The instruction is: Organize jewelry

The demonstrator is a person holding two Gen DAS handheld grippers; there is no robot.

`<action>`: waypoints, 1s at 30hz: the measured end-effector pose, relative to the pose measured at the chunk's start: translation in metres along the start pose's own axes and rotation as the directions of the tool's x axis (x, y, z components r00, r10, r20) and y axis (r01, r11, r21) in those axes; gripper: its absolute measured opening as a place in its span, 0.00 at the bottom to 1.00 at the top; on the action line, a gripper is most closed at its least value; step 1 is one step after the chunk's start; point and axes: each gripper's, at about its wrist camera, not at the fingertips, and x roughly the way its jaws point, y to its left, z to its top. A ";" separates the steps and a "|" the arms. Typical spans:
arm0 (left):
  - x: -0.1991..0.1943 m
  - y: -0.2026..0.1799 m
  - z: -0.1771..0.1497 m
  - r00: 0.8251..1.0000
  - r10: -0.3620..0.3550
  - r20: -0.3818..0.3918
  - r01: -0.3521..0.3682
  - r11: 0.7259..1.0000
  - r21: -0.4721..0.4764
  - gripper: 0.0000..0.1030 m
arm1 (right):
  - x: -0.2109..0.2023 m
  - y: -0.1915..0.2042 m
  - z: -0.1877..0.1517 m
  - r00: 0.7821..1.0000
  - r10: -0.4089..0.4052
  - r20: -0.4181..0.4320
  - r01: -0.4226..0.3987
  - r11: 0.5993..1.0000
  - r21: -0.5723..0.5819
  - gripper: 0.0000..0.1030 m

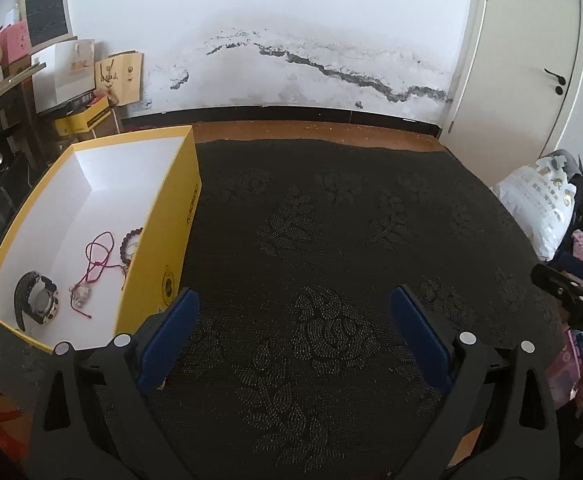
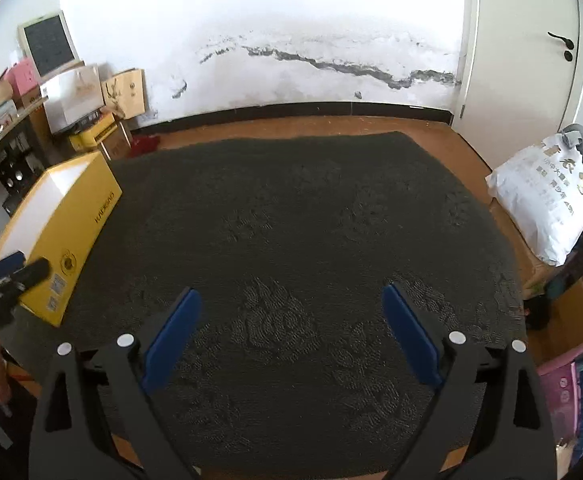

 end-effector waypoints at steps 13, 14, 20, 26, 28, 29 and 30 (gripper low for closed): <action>0.007 -0.002 -0.002 0.999 0.016 -0.030 -0.016 1.000 0.002 0.92 | 0.009 0.031 0.008 0.999 0.031 -0.010 -0.031 0.998 -0.055 0.92; 0.008 -0.002 -0.002 0.999 0.018 -0.033 -0.018 1.000 0.001 0.92 | 0.009 0.033 0.008 0.999 0.030 -0.010 -0.031 0.998 -0.060 0.92; 0.009 -0.002 -0.002 0.999 0.025 -0.034 -0.024 1.000 0.010 0.92 | 0.013 0.036 0.008 0.999 0.034 -0.022 -0.035 0.998 -0.061 0.92; 0.010 0.001 -0.003 0.999 0.029 -0.035 -0.028 1.000 0.005 0.92 | 0.016 0.035 0.007 0.999 0.039 -0.028 -0.040 0.998 -0.057 0.92; 0.009 0.000 -0.003 0.999 0.030 -0.036 -0.030 1.000 0.005 0.92 | 0.017 0.035 0.007 0.999 0.041 -0.032 -0.043 0.997 -0.057 0.92; 0.009 0.000 -0.003 0.999 0.029 -0.036 -0.029 1.000 0.005 0.92 | 0.017 0.036 0.007 0.999 0.040 -0.034 -0.042 0.997 -0.059 0.92; 0.009 0.000 -0.003 0.999 0.030 -0.036 -0.030 1.000 0.005 0.92 | 0.017 0.037 0.006 0.999 0.040 -0.034 -0.042 0.997 -0.059 0.92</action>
